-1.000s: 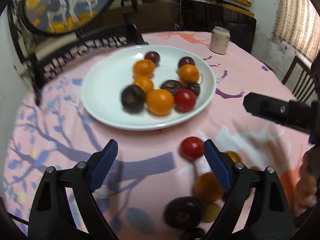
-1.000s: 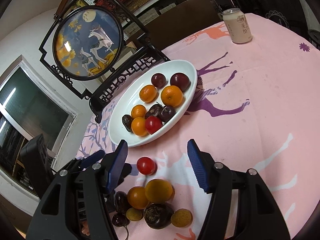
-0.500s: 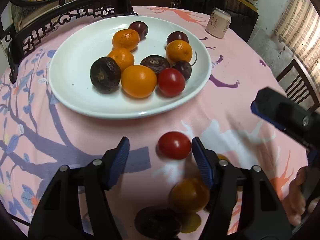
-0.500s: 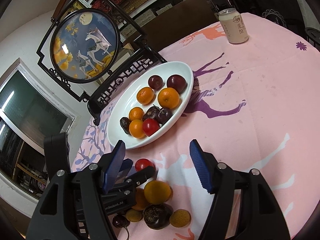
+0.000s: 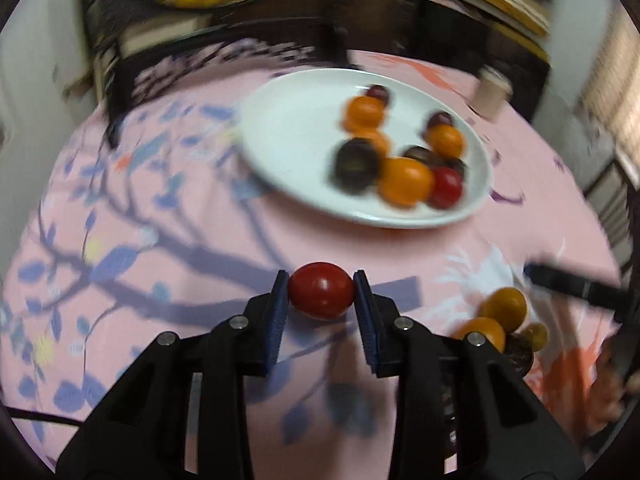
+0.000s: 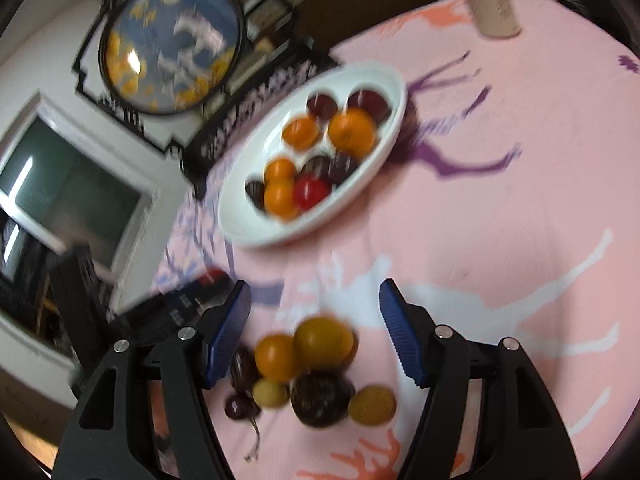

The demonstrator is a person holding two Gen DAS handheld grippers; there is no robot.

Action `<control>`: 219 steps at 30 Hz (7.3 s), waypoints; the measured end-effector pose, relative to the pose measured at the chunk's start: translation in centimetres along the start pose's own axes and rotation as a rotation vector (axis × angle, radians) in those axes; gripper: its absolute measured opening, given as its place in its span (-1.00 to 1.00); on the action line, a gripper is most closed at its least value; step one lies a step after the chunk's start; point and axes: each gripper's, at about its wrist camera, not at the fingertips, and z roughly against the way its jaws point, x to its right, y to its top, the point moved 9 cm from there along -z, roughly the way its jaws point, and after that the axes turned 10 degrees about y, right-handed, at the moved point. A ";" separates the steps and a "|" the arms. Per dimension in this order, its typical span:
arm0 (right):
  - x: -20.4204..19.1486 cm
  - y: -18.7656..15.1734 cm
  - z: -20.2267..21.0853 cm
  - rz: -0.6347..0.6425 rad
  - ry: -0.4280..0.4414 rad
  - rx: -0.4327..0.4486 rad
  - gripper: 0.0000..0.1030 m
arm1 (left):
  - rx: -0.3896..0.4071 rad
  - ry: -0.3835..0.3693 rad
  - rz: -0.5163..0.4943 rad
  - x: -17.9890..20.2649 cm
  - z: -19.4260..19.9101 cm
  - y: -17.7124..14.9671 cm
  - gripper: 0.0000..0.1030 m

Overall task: Organize fruits
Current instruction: 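Grasp a red tomato with the left tool while the right tool grasps a yellow orange, then release the red tomato and yellow orange into the white plate, then grasp a dark brown fruit with the left tool while the right tool grasps a tangerine, then lower the dark brown fruit and tangerine into the white plate and open both tools, then grasp a small yellow fruit with the left tool while the right tool grasps the stemmed cherry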

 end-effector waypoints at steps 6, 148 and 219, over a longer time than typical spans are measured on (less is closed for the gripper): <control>-0.4 -1.5 -0.8 0.043 -0.017 -0.040 0.05 | 0.002 0.002 0.023 -0.5 0.0 0.5 -0.36; -5.0 -4.0 -2.5 0.371 -0.181 -0.008 0.10 | 0.057 0.167 -0.171 0.3 -0.6 -2.6 -0.26; -2.3 8.4 2.2 0.248 -0.172 0.262 0.53 | 0.213 0.172 -0.099 0.1 -0.1 7.1 0.67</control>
